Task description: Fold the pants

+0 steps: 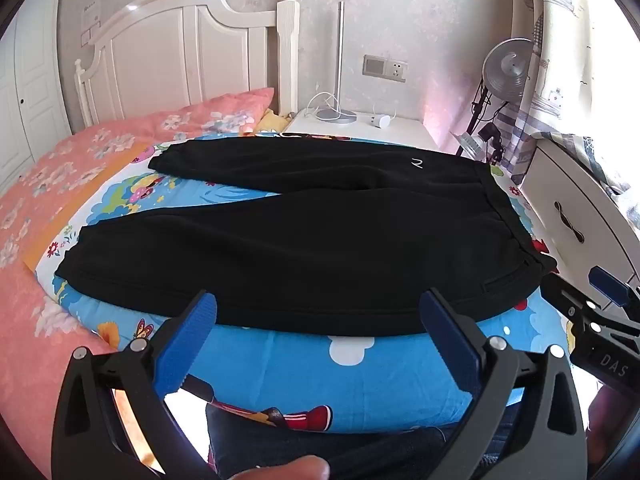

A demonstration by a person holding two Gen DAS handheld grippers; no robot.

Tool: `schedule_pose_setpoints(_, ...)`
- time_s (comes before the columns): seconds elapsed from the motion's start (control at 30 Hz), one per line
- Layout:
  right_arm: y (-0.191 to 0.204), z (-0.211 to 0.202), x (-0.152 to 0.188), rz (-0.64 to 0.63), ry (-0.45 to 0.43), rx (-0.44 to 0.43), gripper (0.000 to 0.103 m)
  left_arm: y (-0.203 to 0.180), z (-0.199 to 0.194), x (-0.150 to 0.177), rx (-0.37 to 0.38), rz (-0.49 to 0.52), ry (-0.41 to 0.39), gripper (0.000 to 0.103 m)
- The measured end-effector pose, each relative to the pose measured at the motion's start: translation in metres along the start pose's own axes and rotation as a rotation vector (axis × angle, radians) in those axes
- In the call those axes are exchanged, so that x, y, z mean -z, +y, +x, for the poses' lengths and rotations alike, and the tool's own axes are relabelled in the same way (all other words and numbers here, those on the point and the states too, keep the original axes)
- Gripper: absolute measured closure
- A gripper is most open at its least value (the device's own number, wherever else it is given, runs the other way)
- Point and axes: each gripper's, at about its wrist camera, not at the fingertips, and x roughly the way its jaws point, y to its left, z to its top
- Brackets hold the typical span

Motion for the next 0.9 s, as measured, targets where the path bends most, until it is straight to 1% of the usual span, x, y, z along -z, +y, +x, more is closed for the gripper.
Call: schedule_pose_setpoints(0.9, 0.0010, 0.0010, 0.0020, 0.002, -0.001, -0.001, 0.008, 0.0003, 0.0002, 0.0001, 0.006, -0.007, 0.002, 0.002)
